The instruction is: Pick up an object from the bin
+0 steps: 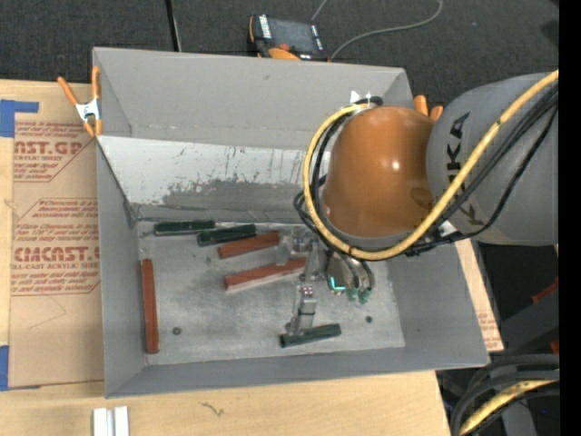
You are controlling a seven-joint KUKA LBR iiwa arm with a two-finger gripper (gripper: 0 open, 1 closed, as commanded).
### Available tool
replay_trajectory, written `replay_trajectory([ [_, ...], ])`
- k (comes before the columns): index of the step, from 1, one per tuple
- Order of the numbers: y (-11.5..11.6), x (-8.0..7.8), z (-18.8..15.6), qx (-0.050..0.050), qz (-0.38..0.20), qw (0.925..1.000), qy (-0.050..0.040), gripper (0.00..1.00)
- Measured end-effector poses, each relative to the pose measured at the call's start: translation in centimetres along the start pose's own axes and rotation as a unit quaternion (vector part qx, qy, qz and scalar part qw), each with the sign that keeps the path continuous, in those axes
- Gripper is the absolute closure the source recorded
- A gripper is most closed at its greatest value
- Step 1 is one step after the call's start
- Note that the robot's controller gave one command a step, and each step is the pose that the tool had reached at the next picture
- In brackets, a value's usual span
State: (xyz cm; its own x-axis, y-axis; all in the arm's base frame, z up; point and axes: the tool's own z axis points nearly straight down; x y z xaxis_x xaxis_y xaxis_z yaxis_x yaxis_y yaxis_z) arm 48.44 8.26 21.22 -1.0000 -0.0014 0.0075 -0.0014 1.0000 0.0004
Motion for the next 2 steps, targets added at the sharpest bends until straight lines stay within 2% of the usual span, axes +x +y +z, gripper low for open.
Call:
replay_trajectory([
  [1,-3.4,-5.5,14.5,-0.001,0.086,0.9963,-0.0048,0.00],
  [2,-6.1,-6.1,14.1,0.000,0.040,0.9992,-0.0053,0.00],
])
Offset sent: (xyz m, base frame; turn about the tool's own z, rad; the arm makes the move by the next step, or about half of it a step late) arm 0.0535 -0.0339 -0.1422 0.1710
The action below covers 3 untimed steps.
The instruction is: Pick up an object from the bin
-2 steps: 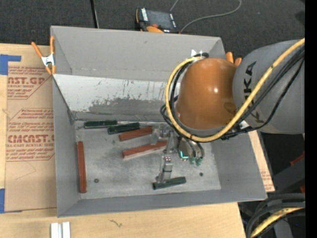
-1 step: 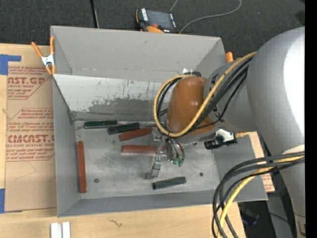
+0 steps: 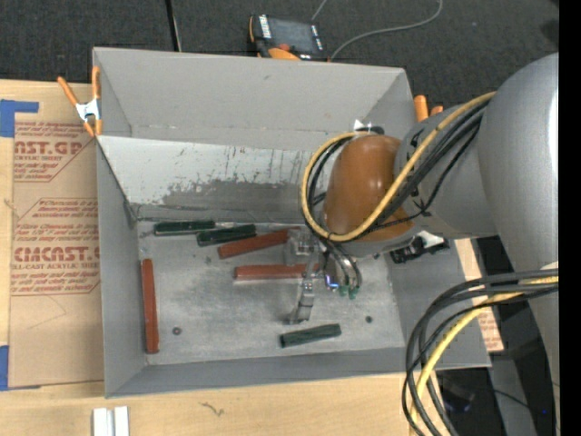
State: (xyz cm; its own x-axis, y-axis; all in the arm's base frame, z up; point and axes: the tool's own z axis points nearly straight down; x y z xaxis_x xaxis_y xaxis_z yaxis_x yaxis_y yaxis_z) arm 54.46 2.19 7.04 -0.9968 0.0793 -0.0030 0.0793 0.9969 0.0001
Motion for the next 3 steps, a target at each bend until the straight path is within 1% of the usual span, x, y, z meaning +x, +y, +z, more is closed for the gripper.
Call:
replay_trajectory([
  [1,0.1,-0.1,-0.2,-0.001,0.000,1.0000,-0.0017,1.00],
  [2,0.6,-0.6,-12.4,0.000,-0.027,0.9996,-0.0036,1.00],
  [3,0.6,-0.4,-12.0,0.000,-0.027,0.9996,0.0004,0.00],
])
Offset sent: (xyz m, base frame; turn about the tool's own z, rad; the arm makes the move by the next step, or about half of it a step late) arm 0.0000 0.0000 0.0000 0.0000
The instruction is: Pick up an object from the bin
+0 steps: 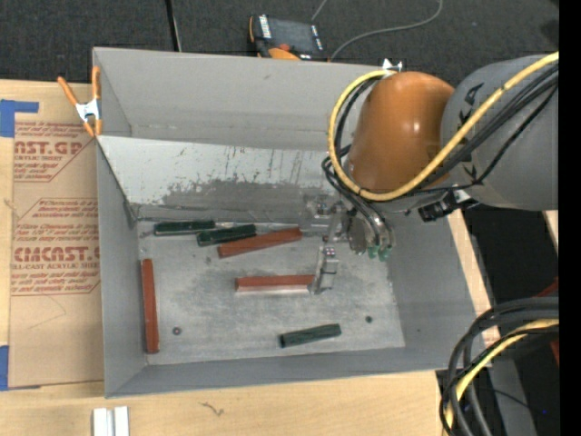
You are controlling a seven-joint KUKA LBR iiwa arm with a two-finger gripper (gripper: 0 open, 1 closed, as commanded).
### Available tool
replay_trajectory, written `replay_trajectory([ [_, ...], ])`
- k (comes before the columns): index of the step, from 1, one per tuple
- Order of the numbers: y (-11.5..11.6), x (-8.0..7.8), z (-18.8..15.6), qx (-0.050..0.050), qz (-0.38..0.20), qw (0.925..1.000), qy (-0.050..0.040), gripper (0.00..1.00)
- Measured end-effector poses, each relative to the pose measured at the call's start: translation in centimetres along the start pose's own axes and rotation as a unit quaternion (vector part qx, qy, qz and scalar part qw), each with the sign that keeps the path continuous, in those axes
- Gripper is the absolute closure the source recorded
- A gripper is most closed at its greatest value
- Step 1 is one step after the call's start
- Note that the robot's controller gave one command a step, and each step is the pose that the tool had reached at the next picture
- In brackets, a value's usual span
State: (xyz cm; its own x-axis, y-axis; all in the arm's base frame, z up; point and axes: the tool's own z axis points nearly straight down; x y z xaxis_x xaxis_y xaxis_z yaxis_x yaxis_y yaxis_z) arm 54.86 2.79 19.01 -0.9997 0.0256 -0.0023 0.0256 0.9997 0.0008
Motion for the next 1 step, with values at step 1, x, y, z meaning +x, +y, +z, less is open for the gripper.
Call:
replay_trajectory([
  [1,0.87,2.98,11.74,0.000,0.113,0.9936,0.0047,0.00],
])
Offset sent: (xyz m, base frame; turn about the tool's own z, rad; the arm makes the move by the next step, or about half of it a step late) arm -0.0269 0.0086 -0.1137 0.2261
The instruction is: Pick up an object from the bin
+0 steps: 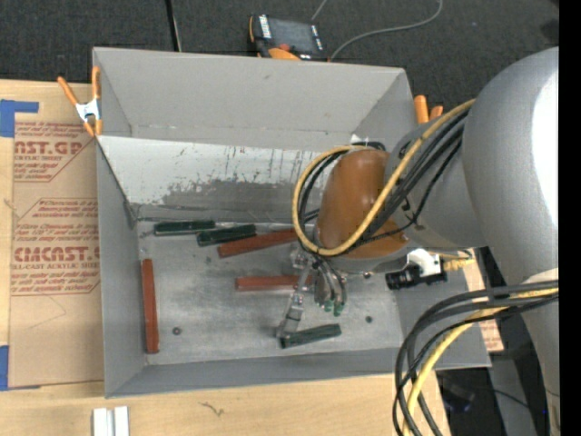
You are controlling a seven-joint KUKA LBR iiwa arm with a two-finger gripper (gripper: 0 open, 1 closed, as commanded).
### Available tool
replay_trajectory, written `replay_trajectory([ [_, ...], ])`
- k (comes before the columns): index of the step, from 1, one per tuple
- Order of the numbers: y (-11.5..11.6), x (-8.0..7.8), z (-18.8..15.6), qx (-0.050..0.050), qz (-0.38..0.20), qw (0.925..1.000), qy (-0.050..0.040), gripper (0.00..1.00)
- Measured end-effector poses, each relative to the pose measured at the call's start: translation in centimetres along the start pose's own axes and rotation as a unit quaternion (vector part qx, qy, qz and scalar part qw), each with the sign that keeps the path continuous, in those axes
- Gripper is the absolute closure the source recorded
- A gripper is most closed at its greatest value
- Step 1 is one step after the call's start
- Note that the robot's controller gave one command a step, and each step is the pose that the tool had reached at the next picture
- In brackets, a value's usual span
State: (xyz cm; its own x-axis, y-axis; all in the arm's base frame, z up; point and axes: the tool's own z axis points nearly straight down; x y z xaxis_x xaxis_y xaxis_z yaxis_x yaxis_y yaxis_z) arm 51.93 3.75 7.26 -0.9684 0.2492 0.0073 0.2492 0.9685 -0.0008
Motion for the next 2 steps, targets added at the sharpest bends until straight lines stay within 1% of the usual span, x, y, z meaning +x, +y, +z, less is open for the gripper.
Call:
replay_trajectory([
  [1,0.0,-0.2,-0.3,-0.001,0.000,1.0000,-0.0033,1.00],
  [2,-2.1,-2.1,-14.1,-0.002,0.017,0.9998,-0.0081,1.00],
])
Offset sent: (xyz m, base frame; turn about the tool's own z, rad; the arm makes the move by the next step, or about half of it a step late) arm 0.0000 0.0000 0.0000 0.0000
